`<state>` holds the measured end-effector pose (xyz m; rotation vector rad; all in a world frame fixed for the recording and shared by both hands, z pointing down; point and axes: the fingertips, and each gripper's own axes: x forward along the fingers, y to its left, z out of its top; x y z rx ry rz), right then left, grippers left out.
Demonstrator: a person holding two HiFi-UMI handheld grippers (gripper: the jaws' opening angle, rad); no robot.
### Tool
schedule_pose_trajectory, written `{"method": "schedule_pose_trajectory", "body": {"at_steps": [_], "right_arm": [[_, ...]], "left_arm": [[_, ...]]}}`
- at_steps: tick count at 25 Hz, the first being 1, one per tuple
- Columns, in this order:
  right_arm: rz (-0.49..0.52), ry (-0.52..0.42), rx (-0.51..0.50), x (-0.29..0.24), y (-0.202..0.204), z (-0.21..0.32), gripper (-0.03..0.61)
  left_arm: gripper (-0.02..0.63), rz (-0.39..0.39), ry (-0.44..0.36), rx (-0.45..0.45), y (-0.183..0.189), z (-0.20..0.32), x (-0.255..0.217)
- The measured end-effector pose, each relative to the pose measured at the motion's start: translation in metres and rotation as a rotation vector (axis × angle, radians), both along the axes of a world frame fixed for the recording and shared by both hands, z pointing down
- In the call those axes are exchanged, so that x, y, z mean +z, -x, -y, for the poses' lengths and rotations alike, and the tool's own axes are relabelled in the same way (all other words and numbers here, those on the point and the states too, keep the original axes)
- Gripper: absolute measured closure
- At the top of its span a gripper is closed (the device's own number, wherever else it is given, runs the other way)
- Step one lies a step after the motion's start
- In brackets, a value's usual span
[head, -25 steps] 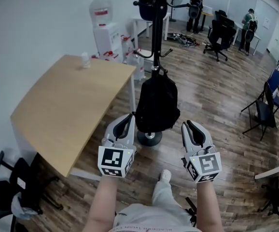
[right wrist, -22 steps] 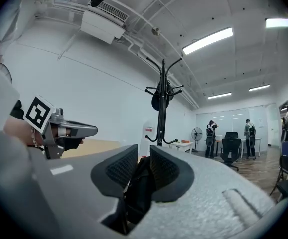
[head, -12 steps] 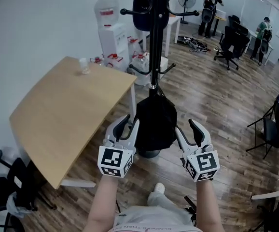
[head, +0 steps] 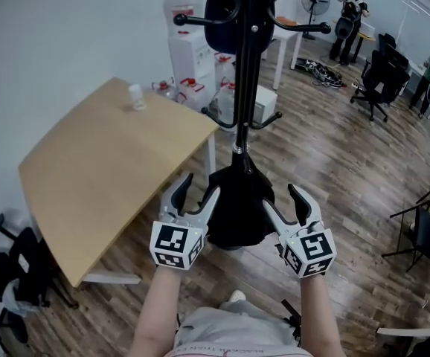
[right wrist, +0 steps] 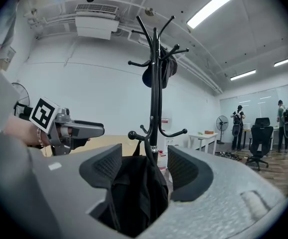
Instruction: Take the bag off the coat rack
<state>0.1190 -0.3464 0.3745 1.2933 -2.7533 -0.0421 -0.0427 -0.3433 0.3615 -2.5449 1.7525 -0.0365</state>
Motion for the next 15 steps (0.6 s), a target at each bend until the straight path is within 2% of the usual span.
{"method": "schedule_pose_trajectory", "body": {"at_steps": [8, 15], "right_arm": [[-0.033, 0.105, -0.050, 0.050, 0.008, 0.022, 0.302], [-0.071, 0.215, -0.041, 0.100, 0.008, 0.026, 0.314]], "left_arm": [[0.360, -0.010, 0.115, -0.034, 0.003, 0.018, 0.048], [0.371, 0.002, 0.227, -0.004, -0.004, 0.024, 0.093]]}}
